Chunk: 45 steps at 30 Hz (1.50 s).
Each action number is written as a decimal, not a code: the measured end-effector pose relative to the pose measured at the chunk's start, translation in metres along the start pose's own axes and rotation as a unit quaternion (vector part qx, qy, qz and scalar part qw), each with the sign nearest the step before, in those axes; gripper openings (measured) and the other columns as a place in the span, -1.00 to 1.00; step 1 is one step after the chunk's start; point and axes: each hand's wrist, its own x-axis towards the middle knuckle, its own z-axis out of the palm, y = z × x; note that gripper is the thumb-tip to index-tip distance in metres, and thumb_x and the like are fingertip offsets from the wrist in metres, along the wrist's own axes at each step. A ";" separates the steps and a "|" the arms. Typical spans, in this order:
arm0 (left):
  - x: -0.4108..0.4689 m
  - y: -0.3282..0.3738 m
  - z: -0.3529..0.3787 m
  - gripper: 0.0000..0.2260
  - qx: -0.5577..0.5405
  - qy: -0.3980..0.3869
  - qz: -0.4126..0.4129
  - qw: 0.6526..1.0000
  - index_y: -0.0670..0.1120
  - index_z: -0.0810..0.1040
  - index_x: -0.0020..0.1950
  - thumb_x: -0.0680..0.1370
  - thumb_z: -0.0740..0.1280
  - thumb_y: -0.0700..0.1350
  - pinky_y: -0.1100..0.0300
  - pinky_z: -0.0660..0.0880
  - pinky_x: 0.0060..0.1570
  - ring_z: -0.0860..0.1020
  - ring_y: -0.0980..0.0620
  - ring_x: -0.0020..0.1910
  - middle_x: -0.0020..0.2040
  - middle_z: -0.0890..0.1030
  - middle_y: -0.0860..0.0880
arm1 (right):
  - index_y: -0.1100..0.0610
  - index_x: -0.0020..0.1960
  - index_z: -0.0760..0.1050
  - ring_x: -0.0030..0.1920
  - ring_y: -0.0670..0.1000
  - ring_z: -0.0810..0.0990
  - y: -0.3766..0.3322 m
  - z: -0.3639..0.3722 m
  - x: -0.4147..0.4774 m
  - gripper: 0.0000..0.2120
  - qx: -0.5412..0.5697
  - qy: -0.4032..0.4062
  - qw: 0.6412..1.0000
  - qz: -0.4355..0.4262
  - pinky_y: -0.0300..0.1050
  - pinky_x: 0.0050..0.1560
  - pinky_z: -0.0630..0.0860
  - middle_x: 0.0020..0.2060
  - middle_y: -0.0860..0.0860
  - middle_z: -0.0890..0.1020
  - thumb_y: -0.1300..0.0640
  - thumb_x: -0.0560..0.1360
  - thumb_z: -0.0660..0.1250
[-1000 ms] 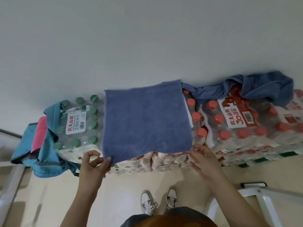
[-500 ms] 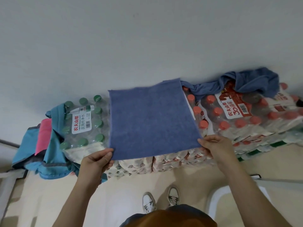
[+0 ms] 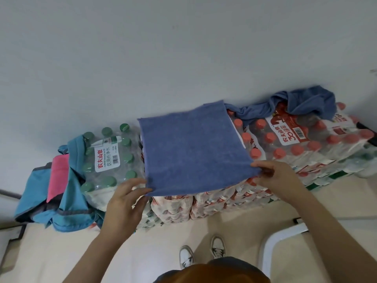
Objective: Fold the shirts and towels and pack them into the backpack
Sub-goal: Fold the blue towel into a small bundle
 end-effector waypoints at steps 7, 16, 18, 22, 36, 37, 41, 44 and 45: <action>0.017 -0.010 -0.011 -0.83 -0.051 -0.144 0.080 0.985 -0.02 0.46 0.05 0.58 0.11 -0.03 0.45 0.30 0.23 0.41 0.20 0.31 0.23 0.53 0.12 | 0.22 -0.13 0.67 -0.24 -0.01 0.51 0.003 -0.003 0.004 -0.81 -0.310 0.071 0.912 -0.260 -0.13 -0.17 0.52 -0.22 0.06 0.60 0.31 0.27 0.56; -0.004 -0.012 -0.013 -0.88 -0.056 -0.201 0.034 0.977 0.29 0.27 0.09 0.57 0.03 0.13 0.18 0.49 -0.27 0.57 0.14 -0.23 -0.09 0.66 0.14 | 0.06 0.03 0.66 0.27 -0.02 0.50 -0.003 -0.009 -0.009 -0.82 -0.353 -0.055 0.920 -0.160 -0.12 0.30 0.36 0.18 -0.07 0.61 0.22 0.46 0.40; -0.005 -0.007 -0.016 -0.86 -0.069 -0.189 0.018 0.979 0.33 0.23 0.00 0.59 0.10 0.04 0.29 0.34 -0.41 0.45 0.12 -0.42 -0.34 0.58 0.17 | 0.02 -0.06 0.64 0.31 -0.07 0.45 -0.006 -0.012 -0.009 -0.89 -0.313 -0.080 0.940 -0.108 -0.11 0.33 0.34 0.22 -0.10 0.58 0.19 0.45 0.42; 0.001 0.001 -0.018 -0.76 -0.177 -0.108 -0.120 0.971 0.19 0.34 -0.14 0.61 0.20 -0.15 0.13 0.36 -0.33 0.45 0.10 -0.37 -0.34 0.54 0.13 | 0.06 -0.08 0.65 0.14 -0.19 0.55 -0.021 -0.024 -0.008 -0.87 -0.047 -0.101 0.994 0.008 -0.13 0.18 0.48 0.08 -0.18 0.63 0.26 0.44 0.43; 0.118 0.029 -0.003 -0.87 -0.247 0.124 -0.329 0.903 -0.06 0.40 -0.01 0.65 0.10 -0.07 0.11 0.29 -0.26 0.43 0.05 -0.19 -0.17 0.48 -0.03 | 0.12 0.02 0.41 -0.13 -0.01 0.50 -0.086 0.010 0.097 -0.97 0.088 0.168 0.980 -0.064 -0.22 -0.18 0.30 -0.19 -0.05 0.53 0.20 0.59 0.23; 0.128 0.027 -0.001 -0.88 -0.224 0.127 -0.328 0.909 -0.08 0.39 0.00 0.65 0.10 -0.09 0.11 0.25 -0.26 0.42 0.05 -0.21 -0.19 0.47 -0.01 | 0.11 0.03 0.40 -0.12 0.02 0.50 -0.088 0.011 0.107 -0.97 0.062 0.167 0.982 -0.069 -0.20 -0.17 0.28 -0.17 -0.03 0.53 0.19 0.59 0.22; 0.158 0.009 0.016 -0.91 -0.154 0.104 -0.348 0.919 -0.12 0.36 -0.04 0.64 0.12 -0.16 0.17 0.17 -0.21 0.40 -0.04 -0.23 -0.23 0.45 -0.04 | 0.19 0.11 0.39 -0.07 0.24 0.57 -0.083 0.022 0.151 -0.86 -0.047 0.116 0.988 -0.087 -0.01 -0.19 0.40 -0.08 0.20 0.60 0.15 0.62 0.14; 0.164 -0.008 0.029 -0.91 -0.098 0.078 -0.369 0.921 -0.12 0.34 -0.06 0.64 0.13 -0.16 0.10 0.21 -0.21 0.40 -0.11 -0.26 -0.28 0.45 -0.10 | 0.21 0.14 0.35 -0.05 0.29 0.58 -0.074 0.031 0.177 -0.82 -0.152 0.070 0.982 -0.084 0.04 -0.18 0.44 -0.02 0.25 0.61 0.13 0.62 0.11; 0.164 -0.012 0.032 -0.91 -0.082 0.073 -0.374 0.921 -0.11 0.33 -0.07 0.64 0.13 -0.16 0.09 0.23 -0.22 0.40 -0.12 -0.27 -0.28 0.45 -0.11 | 0.21 0.12 0.34 -0.05 0.28 0.59 -0.072 0.033 0.182 -0.84 -0.177 0.056 0.979 -0.082 0.03 -0.20 0.43 -0.02 0.25 0.61 0.13 0.62 0.10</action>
